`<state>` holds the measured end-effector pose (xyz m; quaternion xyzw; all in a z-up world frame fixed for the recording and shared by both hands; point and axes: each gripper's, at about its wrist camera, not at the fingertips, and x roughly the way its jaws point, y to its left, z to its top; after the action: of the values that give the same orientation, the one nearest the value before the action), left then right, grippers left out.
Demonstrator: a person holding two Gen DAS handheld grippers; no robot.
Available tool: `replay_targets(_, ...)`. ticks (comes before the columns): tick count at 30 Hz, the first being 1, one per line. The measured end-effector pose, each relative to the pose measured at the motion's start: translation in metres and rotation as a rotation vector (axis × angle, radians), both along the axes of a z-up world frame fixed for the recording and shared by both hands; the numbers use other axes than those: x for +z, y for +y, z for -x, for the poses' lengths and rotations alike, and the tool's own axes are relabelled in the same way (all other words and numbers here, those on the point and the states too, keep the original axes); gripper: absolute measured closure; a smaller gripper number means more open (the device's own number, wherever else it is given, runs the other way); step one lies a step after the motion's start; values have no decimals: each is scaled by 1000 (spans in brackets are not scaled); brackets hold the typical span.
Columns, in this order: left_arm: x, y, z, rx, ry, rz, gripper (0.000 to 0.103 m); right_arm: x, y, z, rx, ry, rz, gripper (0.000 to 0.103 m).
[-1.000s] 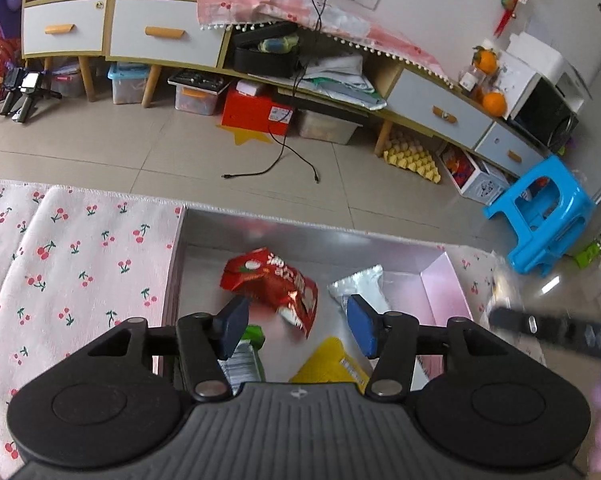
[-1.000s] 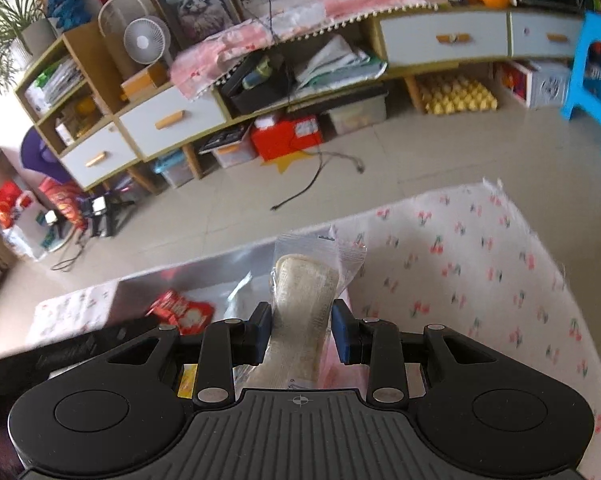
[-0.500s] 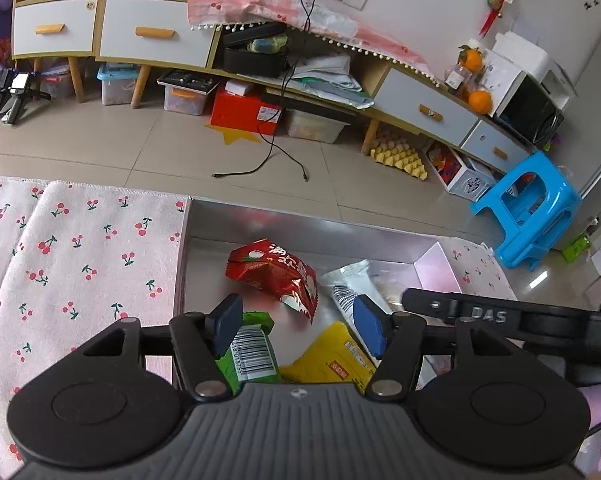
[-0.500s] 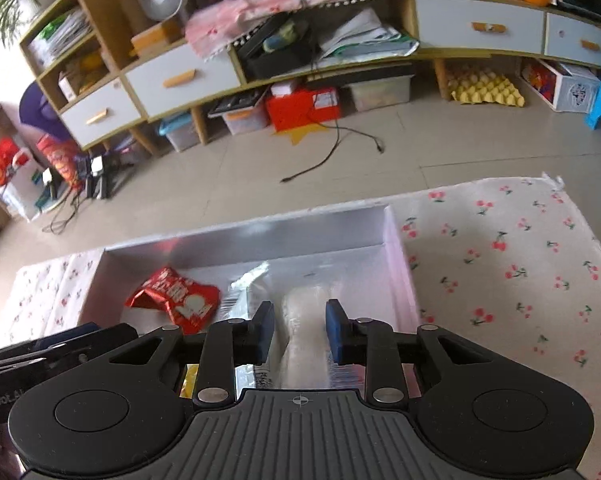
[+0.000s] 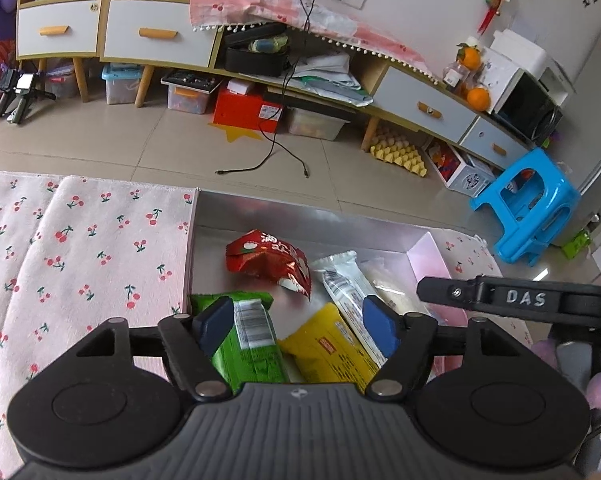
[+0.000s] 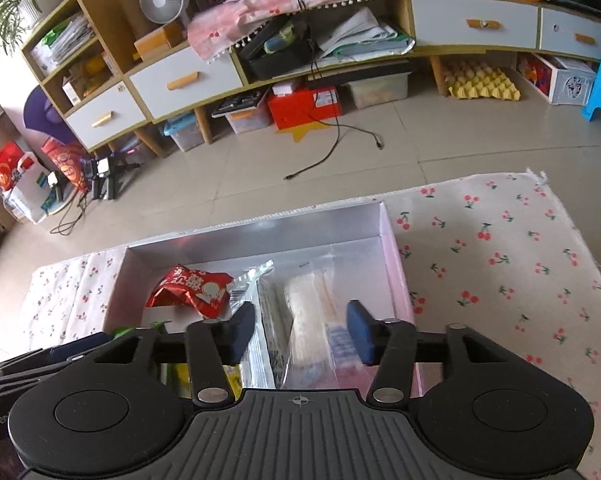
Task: Organize snacks
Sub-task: 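Open the left tool to drop the red packet while the right tool releases the rice cake, then withdraw both tools from the box back toward the snack pile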
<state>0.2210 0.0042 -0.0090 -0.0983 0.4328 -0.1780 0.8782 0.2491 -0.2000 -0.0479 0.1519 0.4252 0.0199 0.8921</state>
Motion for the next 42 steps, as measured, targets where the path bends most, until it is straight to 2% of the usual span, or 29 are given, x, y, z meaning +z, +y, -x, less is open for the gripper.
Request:
replay_targets(8, 17, 4, 28, 1, -9, 5, 21, 34, -4, 34, -20, -32, 5, 33)
replay_targets(15, 21, 11, 55, -9, 3, -14, 14, 46, -3, 69, -16, -30, 0, 30)
replay_targets(21, 18, 21, 79, -8, 21, -36, 9, 39, -2, 99, -27, -5, -19, 29)
replay_targets(23, 15, 22, 87, -6, 28, -52, 8, 35, -2, 107, -31, 7, -23, 24)
replay_targets(27, 13, 27, 100, -9, 37, -85, 7, 30, 0, 123, -31, 27, -21, 23)
replay_targets(34, 14, 32, 123, -34, -33, -167, 2, 24, 6, 149, -32, 39, -18, 21)
replay_targets(39, -1, 34, 130, -76, -61, -203, 2, 9, 11, 168, -23, 23, -55, 19)
replay_targets(42, -9, 31, 132, -105, -65, -233, 2, -2, 15, 170, -35, 85, -45, 19)
